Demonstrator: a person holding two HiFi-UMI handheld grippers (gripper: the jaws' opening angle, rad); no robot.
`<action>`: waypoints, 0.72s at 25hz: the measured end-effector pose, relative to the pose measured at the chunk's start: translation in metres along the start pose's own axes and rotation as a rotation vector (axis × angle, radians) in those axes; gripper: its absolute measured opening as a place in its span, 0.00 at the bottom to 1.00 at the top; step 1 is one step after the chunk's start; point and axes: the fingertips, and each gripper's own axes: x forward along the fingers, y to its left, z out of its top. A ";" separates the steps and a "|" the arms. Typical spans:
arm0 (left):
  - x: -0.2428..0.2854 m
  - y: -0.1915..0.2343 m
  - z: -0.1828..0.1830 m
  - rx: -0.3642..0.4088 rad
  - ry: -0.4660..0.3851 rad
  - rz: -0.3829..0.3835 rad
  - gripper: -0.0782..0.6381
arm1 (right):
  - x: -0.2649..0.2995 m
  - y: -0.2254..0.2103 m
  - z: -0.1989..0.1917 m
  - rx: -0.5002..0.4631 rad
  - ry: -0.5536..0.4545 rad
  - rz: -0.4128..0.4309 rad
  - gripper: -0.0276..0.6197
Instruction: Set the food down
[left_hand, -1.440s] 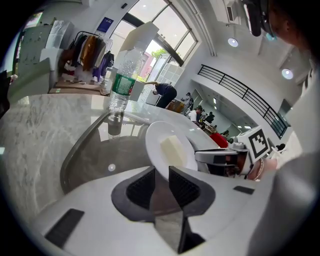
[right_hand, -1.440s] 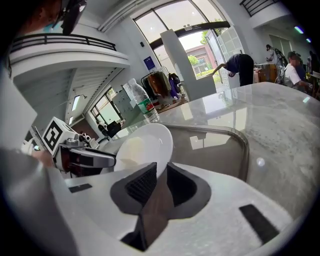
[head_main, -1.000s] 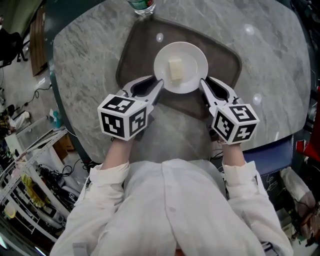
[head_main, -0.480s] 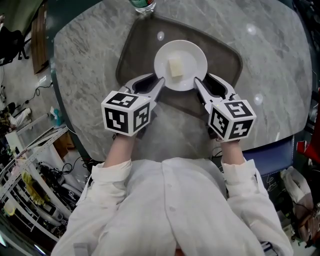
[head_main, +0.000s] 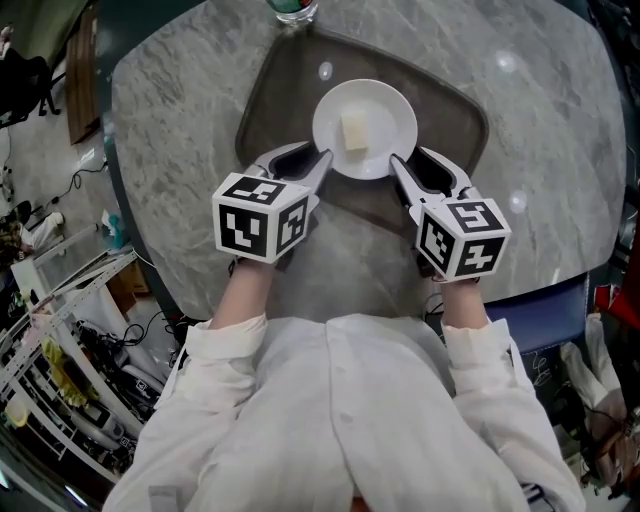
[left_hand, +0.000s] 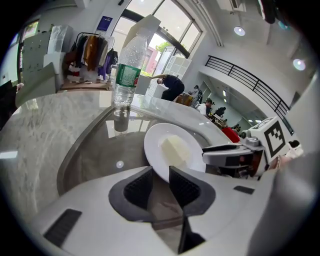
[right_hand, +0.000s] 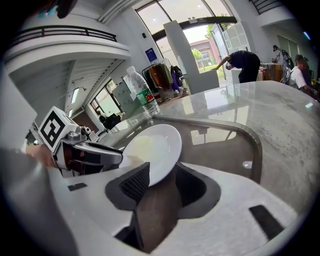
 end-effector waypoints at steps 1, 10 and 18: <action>0.000 0.000 0.000 0.002 -0.001 0.001 0.24 | 0.000 0.000 0.000 -0.001 0.001 -0.002 0.23; -0.003 0.001 0.001 0.016 -0.013 0.019 0.26 | -0.005 0.002 -0.004 -0.032 0.013 0.000 0.23; -0.019 0.001 0.000 -0.004 -0.044 0.019 0.26 | -0.022 0.008 0.004 -0.027 -0.044 -0.022 0.23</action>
